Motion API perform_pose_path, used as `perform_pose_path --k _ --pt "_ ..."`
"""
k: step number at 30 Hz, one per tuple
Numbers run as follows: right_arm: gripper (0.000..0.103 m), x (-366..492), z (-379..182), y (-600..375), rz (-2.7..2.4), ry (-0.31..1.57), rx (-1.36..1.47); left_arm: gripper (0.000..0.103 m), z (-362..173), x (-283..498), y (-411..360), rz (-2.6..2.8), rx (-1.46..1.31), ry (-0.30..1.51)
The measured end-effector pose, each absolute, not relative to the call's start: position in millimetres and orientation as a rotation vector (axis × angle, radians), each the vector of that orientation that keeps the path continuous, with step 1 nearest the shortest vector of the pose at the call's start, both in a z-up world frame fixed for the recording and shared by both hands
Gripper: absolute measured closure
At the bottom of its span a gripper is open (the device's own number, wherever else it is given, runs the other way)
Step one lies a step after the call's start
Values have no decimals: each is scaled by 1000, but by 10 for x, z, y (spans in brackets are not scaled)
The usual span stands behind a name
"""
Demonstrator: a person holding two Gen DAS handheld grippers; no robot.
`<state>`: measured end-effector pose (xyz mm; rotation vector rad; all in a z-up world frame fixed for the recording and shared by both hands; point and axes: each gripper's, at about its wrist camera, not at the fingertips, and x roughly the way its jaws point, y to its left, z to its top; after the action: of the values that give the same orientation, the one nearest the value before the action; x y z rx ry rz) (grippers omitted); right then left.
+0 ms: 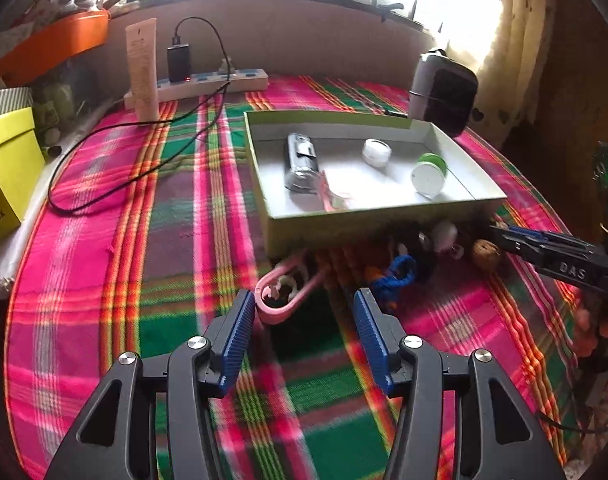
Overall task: Organize objects
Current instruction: 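Close left gripper on pink hair clip while right gripper closes on walnut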
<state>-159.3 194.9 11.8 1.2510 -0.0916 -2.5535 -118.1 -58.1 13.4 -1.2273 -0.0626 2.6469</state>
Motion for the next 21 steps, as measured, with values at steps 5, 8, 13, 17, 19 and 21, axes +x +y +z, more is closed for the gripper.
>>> perform_pose_path --k 5,8,13,17,19,21 --pt "70 -1543 132 1954 -2550 -79 1243 52 108 -1044 -479 2594 -1237 -63" --pt "70 -1496 143 1944 -2543 -58 1232 52 108 -1005 -448 2606 -1234 -28" --pt "70 -1419 141 1951 -2533 -47 1232 52 142 -1069 -544 2670 -1257 -57" --pt "70 -1374 130 1950 -2523 -46 1233 53 120 -1151 -563 2707 -1278 -35" --pt "70 -1357 129 1947 -2517 -49 1233 52 101 -1192 -571 2703 -1285 -39" --pt "70 -1344 130 1944 -2515 -44 1231 52 98 -1228 -571 2708 -1287 -24"
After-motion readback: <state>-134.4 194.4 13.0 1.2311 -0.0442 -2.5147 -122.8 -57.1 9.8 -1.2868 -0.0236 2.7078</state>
